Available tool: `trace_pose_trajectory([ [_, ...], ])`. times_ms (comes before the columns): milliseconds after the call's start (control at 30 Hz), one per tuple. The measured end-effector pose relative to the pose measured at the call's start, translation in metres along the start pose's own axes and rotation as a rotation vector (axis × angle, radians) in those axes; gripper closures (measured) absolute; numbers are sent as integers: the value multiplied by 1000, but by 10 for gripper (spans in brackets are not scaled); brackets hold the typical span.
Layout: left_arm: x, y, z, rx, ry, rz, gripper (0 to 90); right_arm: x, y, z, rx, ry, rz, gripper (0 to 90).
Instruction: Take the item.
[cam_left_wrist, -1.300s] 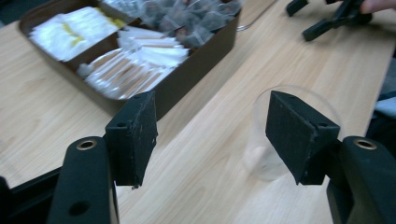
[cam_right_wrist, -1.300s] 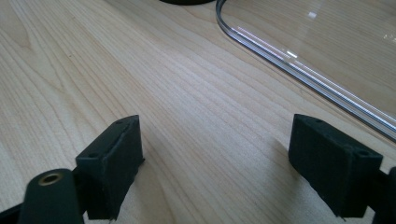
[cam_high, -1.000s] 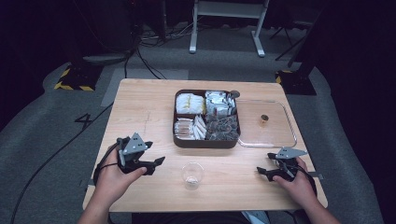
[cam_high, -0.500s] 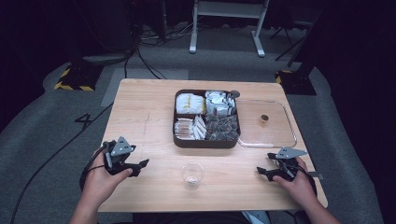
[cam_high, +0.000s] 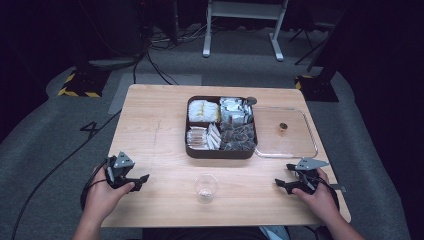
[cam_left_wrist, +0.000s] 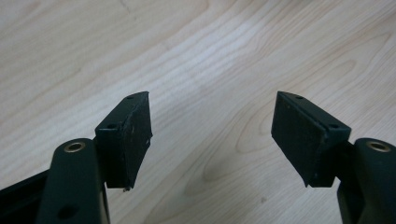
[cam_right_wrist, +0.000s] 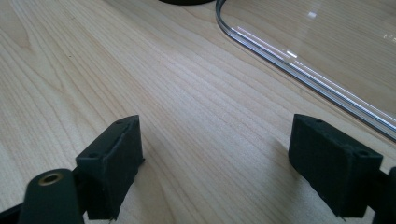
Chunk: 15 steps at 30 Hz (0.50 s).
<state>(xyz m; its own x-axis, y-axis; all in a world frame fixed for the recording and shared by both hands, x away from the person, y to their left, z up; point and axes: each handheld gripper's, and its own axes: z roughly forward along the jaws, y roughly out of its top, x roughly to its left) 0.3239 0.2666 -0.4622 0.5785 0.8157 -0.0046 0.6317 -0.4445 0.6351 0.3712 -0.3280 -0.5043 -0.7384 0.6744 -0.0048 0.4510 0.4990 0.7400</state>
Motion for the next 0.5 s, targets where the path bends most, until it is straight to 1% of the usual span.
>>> trace_pose_trajectory([
  [67,2,-6,3,14,1,-4,292,0,0,0,0,0,0,177],
  [167,5,-11,6,15,-12,-24,291,0,0,0,0,0,0,177],
  [233,8,-15,9,22,-5,-25,289,0,0,0,0,0,-1,177],
  [300,10,-19,12,28,-9,-29,284,0,0,0,0,0,0,177],
  [400,13,-23,18,46,-4,-11,266,0,0,0,0,0,0,177],
  [433,15,-24,19,45,2,-9,259,0,0,0,0,0,-1,177],
  [500,17,-25,22,25,4,-21,225,0,0,0,0,0,0,177],
])
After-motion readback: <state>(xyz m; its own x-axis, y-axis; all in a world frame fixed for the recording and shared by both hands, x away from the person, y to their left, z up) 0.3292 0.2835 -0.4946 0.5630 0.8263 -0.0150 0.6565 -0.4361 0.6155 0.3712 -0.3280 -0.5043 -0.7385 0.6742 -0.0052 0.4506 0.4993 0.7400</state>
